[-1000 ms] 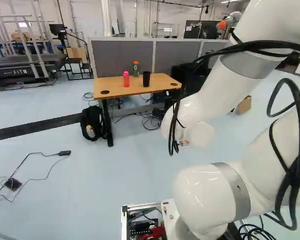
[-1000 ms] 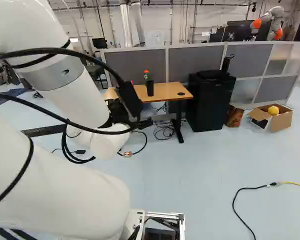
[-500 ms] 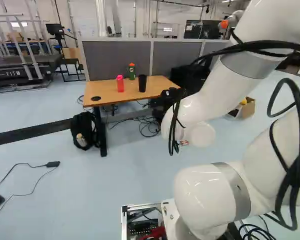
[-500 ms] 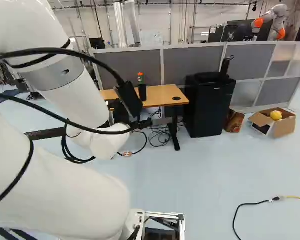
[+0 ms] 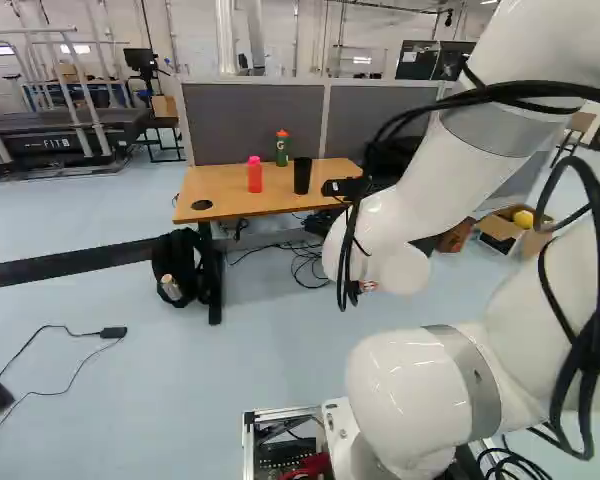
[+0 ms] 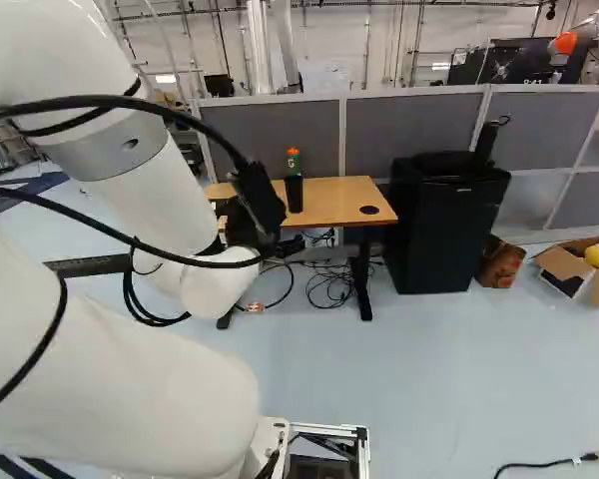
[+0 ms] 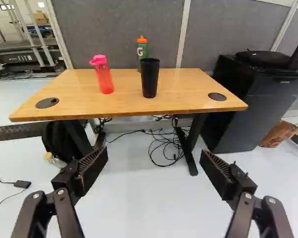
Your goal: Pick up the green bottle from the table
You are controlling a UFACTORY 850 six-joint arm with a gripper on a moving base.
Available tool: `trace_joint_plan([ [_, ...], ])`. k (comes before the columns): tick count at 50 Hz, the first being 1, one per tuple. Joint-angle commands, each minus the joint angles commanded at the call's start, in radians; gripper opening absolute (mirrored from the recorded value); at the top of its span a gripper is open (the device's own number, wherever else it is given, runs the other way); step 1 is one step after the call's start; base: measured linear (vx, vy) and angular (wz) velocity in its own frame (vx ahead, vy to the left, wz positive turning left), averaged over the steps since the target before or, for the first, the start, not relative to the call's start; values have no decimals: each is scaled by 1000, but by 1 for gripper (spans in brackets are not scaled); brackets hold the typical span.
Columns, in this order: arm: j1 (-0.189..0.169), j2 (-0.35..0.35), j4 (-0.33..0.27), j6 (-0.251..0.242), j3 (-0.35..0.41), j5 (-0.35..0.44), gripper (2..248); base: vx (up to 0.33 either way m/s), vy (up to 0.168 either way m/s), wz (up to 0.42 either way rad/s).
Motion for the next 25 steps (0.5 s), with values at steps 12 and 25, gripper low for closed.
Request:
trace_joint_plan([
  [12,0,0,0,0,0,0,247,261,-51,16],
  [25,0,0,0,0,0,0,247,289,-20,45],
])
